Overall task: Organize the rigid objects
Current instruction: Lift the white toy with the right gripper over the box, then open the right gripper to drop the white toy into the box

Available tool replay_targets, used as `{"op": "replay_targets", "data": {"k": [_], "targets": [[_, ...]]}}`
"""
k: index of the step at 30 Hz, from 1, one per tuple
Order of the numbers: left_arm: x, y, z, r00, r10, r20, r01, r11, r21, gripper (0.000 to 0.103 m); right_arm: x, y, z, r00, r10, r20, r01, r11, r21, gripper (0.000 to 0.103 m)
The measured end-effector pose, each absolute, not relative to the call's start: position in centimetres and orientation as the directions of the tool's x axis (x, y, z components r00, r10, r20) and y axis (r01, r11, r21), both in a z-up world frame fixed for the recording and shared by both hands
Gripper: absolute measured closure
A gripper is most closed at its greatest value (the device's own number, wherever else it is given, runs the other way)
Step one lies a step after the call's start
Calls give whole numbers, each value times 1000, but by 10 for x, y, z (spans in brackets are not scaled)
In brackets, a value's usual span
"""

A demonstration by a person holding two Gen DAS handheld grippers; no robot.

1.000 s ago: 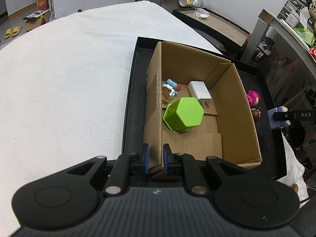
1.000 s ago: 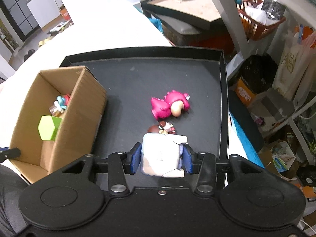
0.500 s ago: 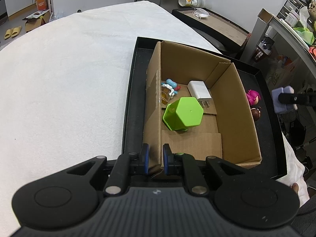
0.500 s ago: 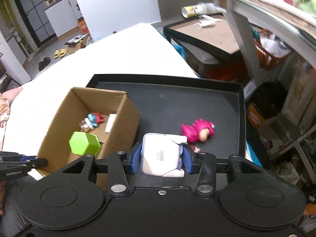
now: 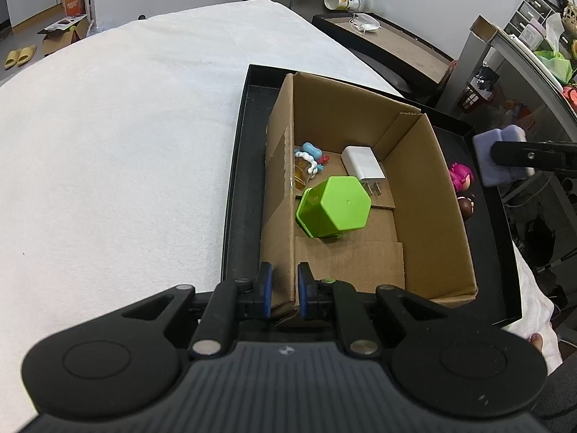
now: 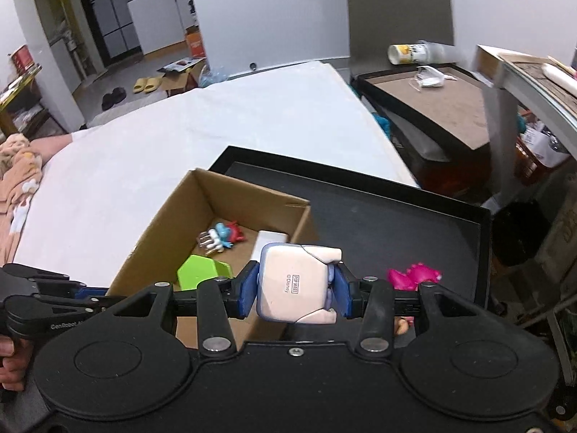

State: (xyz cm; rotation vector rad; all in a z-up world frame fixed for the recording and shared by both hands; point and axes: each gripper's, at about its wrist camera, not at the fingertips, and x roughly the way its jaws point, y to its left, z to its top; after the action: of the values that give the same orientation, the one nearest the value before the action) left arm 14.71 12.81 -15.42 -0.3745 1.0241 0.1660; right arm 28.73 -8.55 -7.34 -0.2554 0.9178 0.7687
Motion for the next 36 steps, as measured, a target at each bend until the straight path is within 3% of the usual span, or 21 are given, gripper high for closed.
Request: {"op": "replay_targets", "data": {"k": [25, 36], "targets": [[145, 137, -160, 534, -84, -841, -291, 916, -276, 89, 287, 4, -104, 345, 437, -830, -718, 693, 67, 60], [144, 138, -161, 539, -90, -838, -290, 913, -285, 89, 294, 20, -112, 329, 465, -822, -686, 716, 131, 59]]}}
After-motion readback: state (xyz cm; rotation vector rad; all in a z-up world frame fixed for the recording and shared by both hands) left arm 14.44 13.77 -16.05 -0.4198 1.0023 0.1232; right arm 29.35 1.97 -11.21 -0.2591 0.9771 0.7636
